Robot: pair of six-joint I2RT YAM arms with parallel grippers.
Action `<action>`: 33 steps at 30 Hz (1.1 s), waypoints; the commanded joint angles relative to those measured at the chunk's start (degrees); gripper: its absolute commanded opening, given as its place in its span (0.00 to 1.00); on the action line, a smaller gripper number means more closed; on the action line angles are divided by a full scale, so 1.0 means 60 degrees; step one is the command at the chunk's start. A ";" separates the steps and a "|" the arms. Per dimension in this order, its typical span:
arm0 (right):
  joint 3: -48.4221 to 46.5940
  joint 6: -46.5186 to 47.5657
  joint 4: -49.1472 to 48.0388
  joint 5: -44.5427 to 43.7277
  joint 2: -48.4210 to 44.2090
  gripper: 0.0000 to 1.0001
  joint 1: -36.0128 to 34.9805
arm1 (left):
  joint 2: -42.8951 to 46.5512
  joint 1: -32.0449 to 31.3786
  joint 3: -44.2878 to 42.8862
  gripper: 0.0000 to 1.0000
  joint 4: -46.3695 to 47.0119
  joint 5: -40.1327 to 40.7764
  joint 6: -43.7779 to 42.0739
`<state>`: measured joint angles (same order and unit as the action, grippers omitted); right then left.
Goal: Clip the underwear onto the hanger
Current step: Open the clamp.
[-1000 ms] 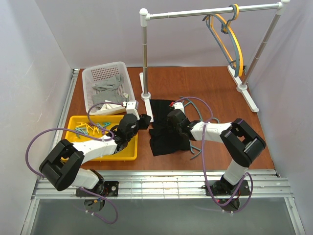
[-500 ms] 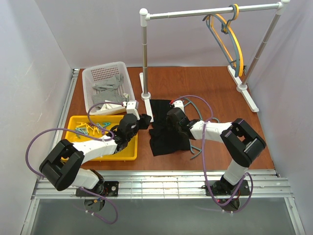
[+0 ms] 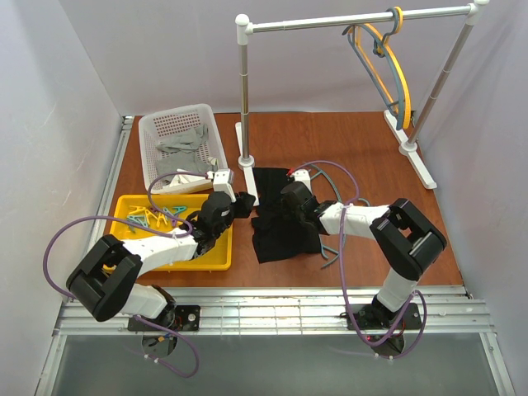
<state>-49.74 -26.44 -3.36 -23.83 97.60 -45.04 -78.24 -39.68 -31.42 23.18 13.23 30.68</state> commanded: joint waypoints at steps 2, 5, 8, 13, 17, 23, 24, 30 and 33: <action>-0.0221 -0.0047 0.0017 0.0032 0.0329 0.34 -0.0038 | 0.0163 0.0051 0.0139 0.48 0.0033 0.0079 -0.0088; -0.0222 -0.0062 0.0032 0.0091 0.0374 0.34 -0.0038 | 0.0178 0.0051 0.0139 0.48 0.0033 0.0094 -0.0103; -0.0221 -0.0047 0.0075 0.0061 0.0359 0.34 -0.0053 | 0.0164 0.0051 0.0154 0.48 0.0048 0.0094 -0.0103; -0.0221 -0.0032 0.0134 0.0047 0.0461 0.38 -0.0052 | 0.0178 0.0037 0.0154 0.48 0.0048 0.0094 -0.0118; -0.0221 -0.0032 0.0134 0.0105 0.0593 0.38 -0.0052 | 0.0310 0.0051 0.0197 0.48 0.0033 0.0138 -0.0118; -0.0163 0.0275 0.0120 -0.0158 0.0360 0.30 -0.0052 | 0.0383 0.0051 0.0227 0.48 0.0033 0.0182 -0.0162; -0.0134 0.0362 0.0120 -0.0202 0.0257 0.29 -0.0053 | 0.0354 0.0051 0.0198 0.48 0.0048 0.0167 -0.0176; -0.0016 0.1153 0.0456 -0.0319 -0.1060 0.28 -0.0053 | 0.0178 0.0037 0.0124 0.48 0.0179 -0.0081 -0.0352; 0.0027 0.1388 0.1085 -0.0276 -0.1836 0.28 -0.0038 | 0.0237 0.0051 0.0139 0.48 0.0238 -0.0067 -0.0454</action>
<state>-49.78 -20.99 0.40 -24.12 91.68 -45.08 -77.89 -39.68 -30.63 23.46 12.95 29.52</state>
